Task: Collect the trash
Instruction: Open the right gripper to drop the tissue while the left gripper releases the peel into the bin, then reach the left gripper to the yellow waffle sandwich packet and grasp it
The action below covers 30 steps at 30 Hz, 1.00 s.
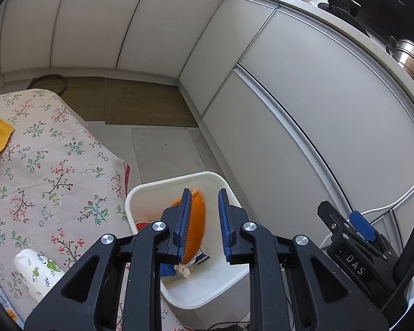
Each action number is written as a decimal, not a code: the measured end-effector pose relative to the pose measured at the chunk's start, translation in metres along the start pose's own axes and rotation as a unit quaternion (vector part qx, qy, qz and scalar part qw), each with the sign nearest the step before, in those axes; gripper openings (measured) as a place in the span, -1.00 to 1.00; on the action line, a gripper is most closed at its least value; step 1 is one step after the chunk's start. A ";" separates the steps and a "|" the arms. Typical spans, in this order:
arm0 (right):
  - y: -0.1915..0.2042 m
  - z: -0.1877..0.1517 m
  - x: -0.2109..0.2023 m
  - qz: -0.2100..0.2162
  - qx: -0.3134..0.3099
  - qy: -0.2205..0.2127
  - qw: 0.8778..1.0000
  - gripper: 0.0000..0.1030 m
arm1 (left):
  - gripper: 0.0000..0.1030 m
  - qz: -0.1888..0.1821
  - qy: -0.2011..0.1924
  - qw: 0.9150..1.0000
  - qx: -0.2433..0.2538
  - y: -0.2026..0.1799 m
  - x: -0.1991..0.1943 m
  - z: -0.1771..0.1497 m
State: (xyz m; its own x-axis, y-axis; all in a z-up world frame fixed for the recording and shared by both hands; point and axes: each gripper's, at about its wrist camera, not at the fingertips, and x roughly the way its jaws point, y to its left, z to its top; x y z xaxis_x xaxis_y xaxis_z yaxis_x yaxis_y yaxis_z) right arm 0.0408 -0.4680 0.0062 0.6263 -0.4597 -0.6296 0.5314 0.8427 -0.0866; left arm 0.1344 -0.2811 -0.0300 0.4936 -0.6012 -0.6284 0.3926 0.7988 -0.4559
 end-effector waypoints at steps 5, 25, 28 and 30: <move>-0.005 0.000 0.001 -0.004 0.005 0.001 1.000 0.74 | -0.08 0.014 -0.008 1.000 0.009 -0.004 0.000 -0.003; 0.047 0.001 -0.013 0.017 -0.031 -0.019 0.999 0.87 | 0.86 0.120 -0.029 0.992 -0.017 0.040 -0.034 0.007; 0.064 0.001 -0.014 0.025 -0.041 -0.018 0.999 0.87 | 0.86 0.129 -0.029 0.991 -0.024 0.055 -0.040 0.009; 0.075 0.001 -0.015 0.031 -0.044 -0.019 0.998 0.87 | 0.86 0.139 -0.024 0.990 -0.030 0.067 -0.043 0.009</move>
State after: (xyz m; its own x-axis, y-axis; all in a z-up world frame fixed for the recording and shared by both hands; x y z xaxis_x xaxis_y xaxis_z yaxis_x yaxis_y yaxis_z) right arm 0.0717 -0.3980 0.0102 0.6785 -0.4138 -0.6070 0.4387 0.8910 -0.1170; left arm 0.1468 -0.2025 -0.0277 0.6132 -0.3577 -0.7043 0.1911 0.9323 -0.3071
